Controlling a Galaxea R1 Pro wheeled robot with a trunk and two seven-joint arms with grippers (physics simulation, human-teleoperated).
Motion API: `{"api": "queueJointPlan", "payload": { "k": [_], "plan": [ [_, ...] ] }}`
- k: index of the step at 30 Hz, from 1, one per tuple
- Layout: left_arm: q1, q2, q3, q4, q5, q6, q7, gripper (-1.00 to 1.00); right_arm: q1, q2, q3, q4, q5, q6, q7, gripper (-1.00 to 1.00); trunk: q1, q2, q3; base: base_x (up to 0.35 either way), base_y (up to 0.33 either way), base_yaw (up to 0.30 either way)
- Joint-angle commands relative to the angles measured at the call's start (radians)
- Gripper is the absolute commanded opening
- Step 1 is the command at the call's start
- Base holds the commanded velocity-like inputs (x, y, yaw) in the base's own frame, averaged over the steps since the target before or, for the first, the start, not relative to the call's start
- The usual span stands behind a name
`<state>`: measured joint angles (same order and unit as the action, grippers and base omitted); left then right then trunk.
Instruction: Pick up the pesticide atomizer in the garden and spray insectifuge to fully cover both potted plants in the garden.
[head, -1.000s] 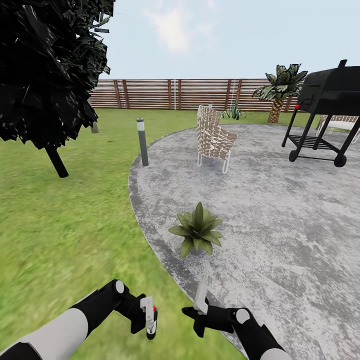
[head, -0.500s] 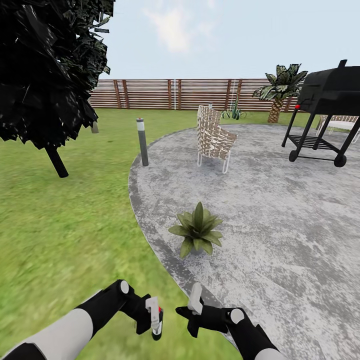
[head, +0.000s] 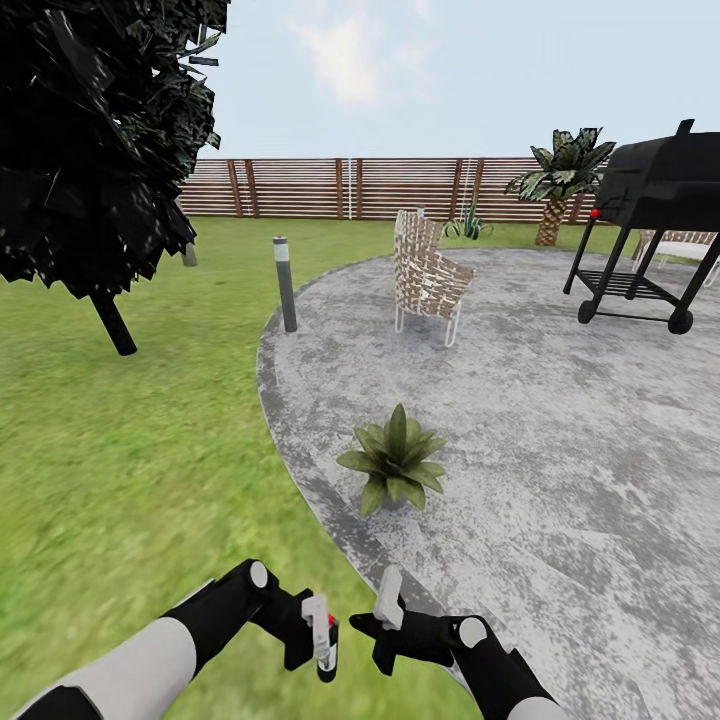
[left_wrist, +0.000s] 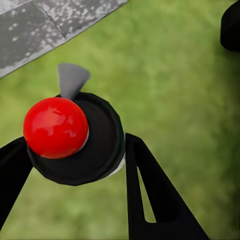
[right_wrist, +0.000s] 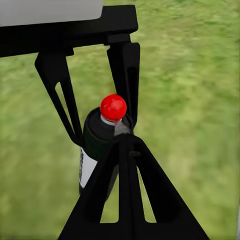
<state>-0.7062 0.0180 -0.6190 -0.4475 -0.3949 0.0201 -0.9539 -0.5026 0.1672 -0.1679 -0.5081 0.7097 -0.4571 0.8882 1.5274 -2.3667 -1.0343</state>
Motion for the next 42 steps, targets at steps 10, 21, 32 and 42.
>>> {"api": "queueJointPlan", "payload": {
  "k": [10, 21, 32, 42],
  "plan": [
    [0.001, -0.002, -0.001, -0.002, -0.001, -0.011, -0.004, -1.0, -0.001, -0.002, -0.009, 0.001, 0.01, -0.003, 0.006, -1.0, 0.0, 0.0, -0.001, 0.0, 0.0, 0.0],
    [0.0, -0.019, 0.0, -0.002, -0.002, -0.028, -0.052, -1.0, -0.001, -0.004, -0.01, 0.002, 0.01, -0.003, 0.006, -1.0, 0.0, 0.0, -0.001, 0.0, 0.0, 0.0],
    [-0.001, -0.036, 0.001, -0.003, -0.001, -0.03, -0.052, -1.0, 0.0, -0.004, -0.01, 0.002, 0.01, -0.003, 0.006, -1.0, 0.0, 0.0, -0.001, 0.0, 0.0, 0.0],
    [-0.001, -0.028, -0.001, 0.007, -0.006, -0.031, -0.048, -1.0, -0.001, -0.004, -0.01, 0.002, 0.01, -0.003, 0.006, -1.0, 0.0, 0.0, -0.001, 0.0, 0.0, 0.0]
  ]
}}
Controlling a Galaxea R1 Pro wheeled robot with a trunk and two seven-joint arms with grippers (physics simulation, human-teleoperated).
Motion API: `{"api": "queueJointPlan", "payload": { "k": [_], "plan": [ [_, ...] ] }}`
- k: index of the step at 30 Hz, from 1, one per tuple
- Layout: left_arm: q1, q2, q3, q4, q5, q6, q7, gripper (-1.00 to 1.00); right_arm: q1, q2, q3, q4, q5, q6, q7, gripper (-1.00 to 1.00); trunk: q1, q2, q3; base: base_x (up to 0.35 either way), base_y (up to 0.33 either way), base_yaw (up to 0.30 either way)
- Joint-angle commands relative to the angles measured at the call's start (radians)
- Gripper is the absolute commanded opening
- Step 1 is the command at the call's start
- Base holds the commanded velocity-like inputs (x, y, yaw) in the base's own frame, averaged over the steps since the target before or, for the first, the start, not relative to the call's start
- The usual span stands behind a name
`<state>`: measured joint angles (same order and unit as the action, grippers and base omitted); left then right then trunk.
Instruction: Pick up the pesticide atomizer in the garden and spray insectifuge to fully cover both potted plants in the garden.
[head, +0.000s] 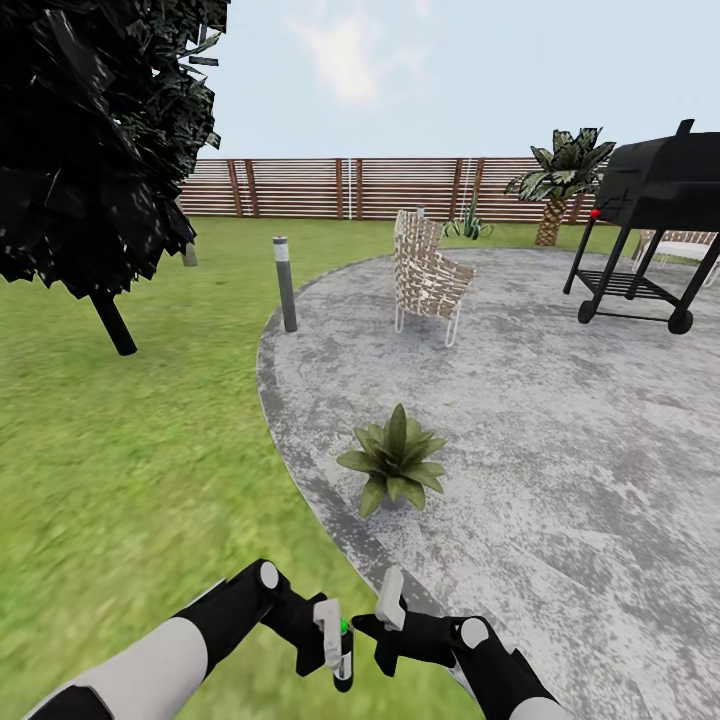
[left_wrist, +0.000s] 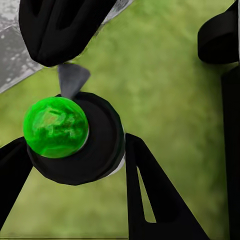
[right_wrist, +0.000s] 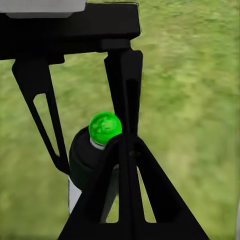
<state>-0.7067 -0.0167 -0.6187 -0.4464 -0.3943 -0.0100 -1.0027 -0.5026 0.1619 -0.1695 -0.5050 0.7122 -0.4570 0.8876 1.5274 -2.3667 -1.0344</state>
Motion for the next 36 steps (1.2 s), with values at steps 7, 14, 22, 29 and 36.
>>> {"api": "queueJointPlan", "payload": {
  "k": [7, 14, 22, 29, 36],
  "plan": [
    [0.004, 0.109, 0.0, 0.014, -0.042, 0.002, 0.002, -1.0, -0.001, 0.001, -0.008, -0.001, 0.008, -0.003, 0.006, -1.0, 0.0, 0.0, -0.001, 0.0, 0.0, 0.0],
    [0.009, 0.22, 0.002, 0.016, -0.049, 0.003, 0.004, -1.0, -0.001, -0.018, -0.011, -0.011, 0.012, -0.005, 0.001, -1.0, 0.0, 0.0, -0.001, 0.0, 0.0, 0.0],
    [0.01, 0.258, 0.156, 0.057, -0.038, 0.02, 0.129, -1.0, 0.0, -0.218, -0.027, -0.012, -0.014, -0.004, -0.01, 1.0, 0.0, 0.0, -0.001, 0.0, 0.0, 0.0],
    [0.008, 0.224, 0.354, 0.047, -0.04, 0.232, 0.205, -1.0, 0.006, -0.288, -0.359, 0.027, -0.014, -0.004, -0.126, 1.0, 0.0, 0.0, -0.001, 0.0, 0.0, 0.0],
    [-0.03, 0.181, 0.484, 0.036, -0.028, 0.514, 0.281, -1.0, 0.073, -0.286, -0.689, 0.079, -0.014, -0.006, -0.512, 1.0, 0.0, 0.0, -0.001, 0.0, 0.0, 0.0]
  ]
}}
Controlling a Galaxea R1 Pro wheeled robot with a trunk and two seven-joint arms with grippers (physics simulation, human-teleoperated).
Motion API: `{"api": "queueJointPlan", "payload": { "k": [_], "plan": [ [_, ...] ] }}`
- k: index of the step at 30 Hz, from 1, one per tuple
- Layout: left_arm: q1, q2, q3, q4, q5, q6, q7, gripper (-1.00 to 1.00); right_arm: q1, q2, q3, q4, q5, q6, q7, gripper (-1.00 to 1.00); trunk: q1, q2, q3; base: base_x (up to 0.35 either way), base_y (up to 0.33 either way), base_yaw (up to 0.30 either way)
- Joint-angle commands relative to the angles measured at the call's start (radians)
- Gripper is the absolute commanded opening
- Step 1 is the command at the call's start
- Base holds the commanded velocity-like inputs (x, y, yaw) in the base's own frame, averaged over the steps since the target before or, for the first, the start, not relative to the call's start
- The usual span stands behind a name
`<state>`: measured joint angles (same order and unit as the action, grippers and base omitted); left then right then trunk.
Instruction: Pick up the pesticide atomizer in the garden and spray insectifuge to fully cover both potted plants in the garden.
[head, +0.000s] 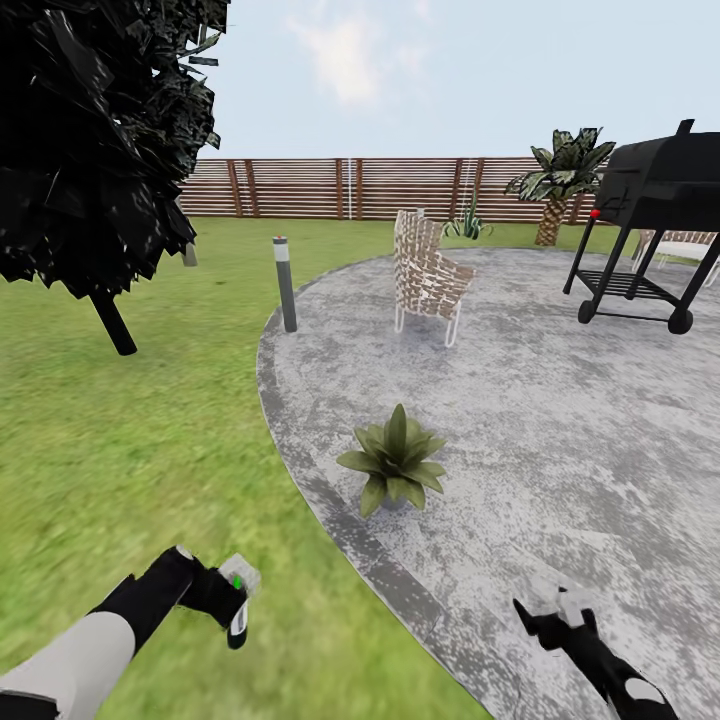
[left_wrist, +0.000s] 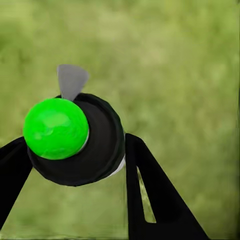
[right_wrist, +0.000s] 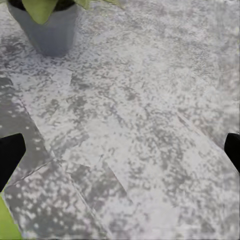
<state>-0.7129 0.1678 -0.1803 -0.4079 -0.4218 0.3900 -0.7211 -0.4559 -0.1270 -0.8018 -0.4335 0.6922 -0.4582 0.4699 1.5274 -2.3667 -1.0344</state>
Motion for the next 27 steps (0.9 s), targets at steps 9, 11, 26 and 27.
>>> {"api": "queueJointPlan", "payload": {
  "k": [9, 11, 26, 27],
  "plan": [
    [-0.09, -0.005, 0.02, -0.005, -0.009, 0.31, -0.1, -1.0, 0.052, 0.009, -0.188, 0.011, 0.005, -0.005, -0.332, 1.0, 0.0, 0.0, -0.001, 0.006, 0.004, 0.0],
    [-0.092, -0.005, 0.007, -0.005, -0.013, 0.313, -0.114, -1.0, 0.052, 0.01, -0.209, 0.018, 0.006, -0.005, -0.371, 1.0, 0.0, 0.0, -0.001, 0.198, 0.087, 0.0],
    [-0.092, -0.006, -0.014, -0.004, -0.026, 0.315, -0.122, -1.0, 0.052, 0.012, -0.22, 0.048, 0.004, -0.005, -0.39, 1.0, 0.0, 0.0, -0.001, 0.321, 0.035, -0.081],
    [-0.092, -0.006, -0.025, -0.003, -0.035, 0.315, -0.122, -1.0, 0.052, 0.012, -0.22, 0.048, 0.004, -0.005, -0.39, 1.0, 0.0, 0.0, -0.001, 0.297, -0.114, -0.277]
  ]
}}
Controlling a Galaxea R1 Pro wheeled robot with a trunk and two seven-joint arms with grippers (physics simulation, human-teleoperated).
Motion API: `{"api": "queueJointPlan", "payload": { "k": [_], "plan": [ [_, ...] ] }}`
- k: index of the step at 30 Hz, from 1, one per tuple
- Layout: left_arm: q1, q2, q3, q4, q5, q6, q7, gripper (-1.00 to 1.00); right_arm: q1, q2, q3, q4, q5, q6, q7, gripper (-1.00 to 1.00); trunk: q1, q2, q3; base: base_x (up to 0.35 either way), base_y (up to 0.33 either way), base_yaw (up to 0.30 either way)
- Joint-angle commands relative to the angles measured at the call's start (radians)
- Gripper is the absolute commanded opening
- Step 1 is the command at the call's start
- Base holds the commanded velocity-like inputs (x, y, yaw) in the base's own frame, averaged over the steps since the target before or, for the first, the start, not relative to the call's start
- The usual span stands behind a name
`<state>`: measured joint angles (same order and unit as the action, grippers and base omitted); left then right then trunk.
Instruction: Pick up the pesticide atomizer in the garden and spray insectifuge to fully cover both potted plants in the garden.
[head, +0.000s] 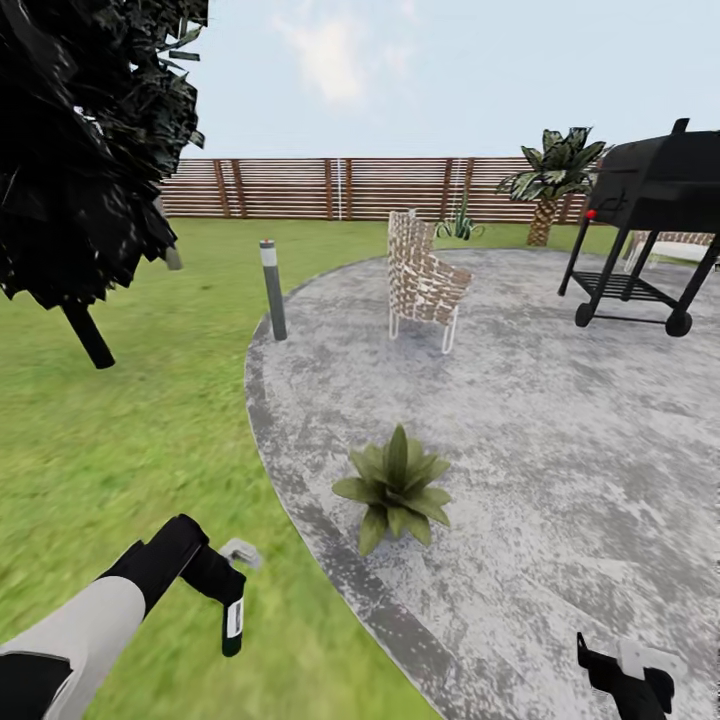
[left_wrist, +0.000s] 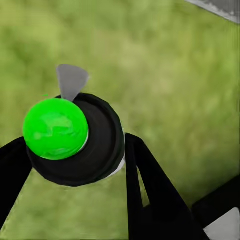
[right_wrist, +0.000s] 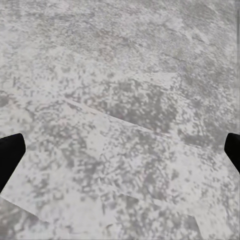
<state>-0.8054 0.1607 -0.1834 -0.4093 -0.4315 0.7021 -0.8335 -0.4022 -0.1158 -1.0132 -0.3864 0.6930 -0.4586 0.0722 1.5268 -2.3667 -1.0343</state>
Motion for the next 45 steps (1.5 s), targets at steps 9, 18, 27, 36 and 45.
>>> {"api": "queueJointPlan", "payload": {
  "k": [9, 18, 27, 36, 45],
  "plan": [
    [0.01, 0.001, -0.083, -0.002, -0.047, 0.002, -0.031, -1.0, -0.001, 0.001, -0.008, 0.02, 0.003, -0.005, 0.008, 1.0, 0.0, 0.0, -0.001, 0.208, -0.206, -0.284],
    [0.013, 0.004, -0.087, -0.001, -0.048, 0.001, -0.036, -1.0, -0.001, -0.001, -0.008, 0.026, 0.003, -0.005, 0.008, 1.0, 0.0, 0.0, -0.001, 0.191, -0.196, -0.179],
    [0.023, 0.019, -0.091, 0.028, -0.049, -0.002, -0.04, -1.0, -0.001, 0.0, -0.008, 0.027, 0.004, -0.005, 0.006, 1.0, 0.0, 0.0, -0.001, 0.024, -0.012, -0.009],
    [0.016, 0.013, -0.174, 0.037, -0.092, 0.0, -0.207, -1.0, -0.001, -0.001, -0.008, 0.056, 0.005, -0.005, 0.006, 1.0, 0.0, 0.0, -0.001, 0.0, 0.0, 0.0],
    [-0.046, 0.012, -0.183, 0.011, -0.196, 0.011, -0.22, -1.0, -0.001, -0.003, -0.008, 0.063, 0.005, -0.005, 0.009, 1.0, 0.0, 0.0, -0.001, 0.0, 0.0, 0.0]
  ]
}}
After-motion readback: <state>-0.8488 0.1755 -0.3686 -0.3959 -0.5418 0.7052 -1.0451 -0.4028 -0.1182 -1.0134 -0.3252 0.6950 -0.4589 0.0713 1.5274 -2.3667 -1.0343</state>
